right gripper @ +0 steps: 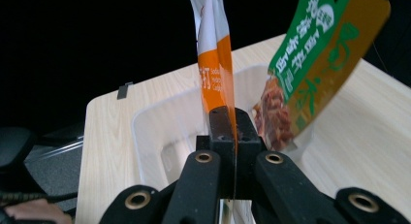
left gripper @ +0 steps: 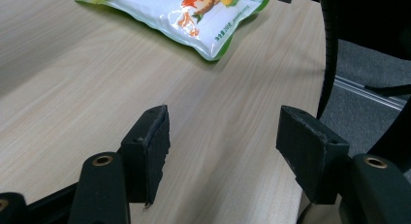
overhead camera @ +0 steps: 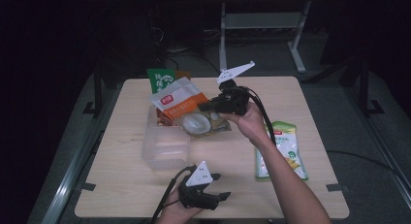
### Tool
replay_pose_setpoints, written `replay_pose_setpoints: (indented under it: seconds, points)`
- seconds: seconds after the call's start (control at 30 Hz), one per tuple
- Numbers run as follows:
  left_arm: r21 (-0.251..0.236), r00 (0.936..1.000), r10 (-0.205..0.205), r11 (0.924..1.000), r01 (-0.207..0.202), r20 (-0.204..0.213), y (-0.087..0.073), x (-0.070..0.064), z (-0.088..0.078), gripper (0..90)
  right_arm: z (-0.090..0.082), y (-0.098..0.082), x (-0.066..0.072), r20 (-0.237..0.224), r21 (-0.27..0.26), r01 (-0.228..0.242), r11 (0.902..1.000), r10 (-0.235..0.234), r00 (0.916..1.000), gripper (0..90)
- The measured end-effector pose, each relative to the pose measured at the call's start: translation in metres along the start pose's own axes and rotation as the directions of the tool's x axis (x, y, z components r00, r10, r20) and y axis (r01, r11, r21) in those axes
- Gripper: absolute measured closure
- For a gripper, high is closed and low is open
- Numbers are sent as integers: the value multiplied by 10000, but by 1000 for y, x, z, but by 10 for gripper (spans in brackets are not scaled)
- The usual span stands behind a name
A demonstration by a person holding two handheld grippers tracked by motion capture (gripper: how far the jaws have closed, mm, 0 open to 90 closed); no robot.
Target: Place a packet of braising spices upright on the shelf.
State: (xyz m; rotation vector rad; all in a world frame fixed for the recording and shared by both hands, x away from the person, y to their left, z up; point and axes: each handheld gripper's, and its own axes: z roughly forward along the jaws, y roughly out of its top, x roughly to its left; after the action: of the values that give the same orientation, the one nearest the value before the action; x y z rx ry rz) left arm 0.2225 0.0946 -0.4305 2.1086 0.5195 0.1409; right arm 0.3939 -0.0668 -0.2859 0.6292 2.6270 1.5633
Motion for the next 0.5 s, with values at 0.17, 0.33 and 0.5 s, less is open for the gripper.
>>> replay_pose_setpoints:
  seconds: [0.17,0.33,0.5]
  points:
    - [-3,10000,-43,10000,43,-24,0,0,-2,358,14,15,4,-138,-63,148,9999,-149,9998,900]
    - [-157,10000,-16,9999,16,-23,0,-1,-4,358,35,28,6,-229,-63,378,9993,-379,9990,900]
    - [-156,10000,-90,9998,90,-1,-1,-1,-6,358,60,32,6,-406,-91,218,9997,-222,9989,900]
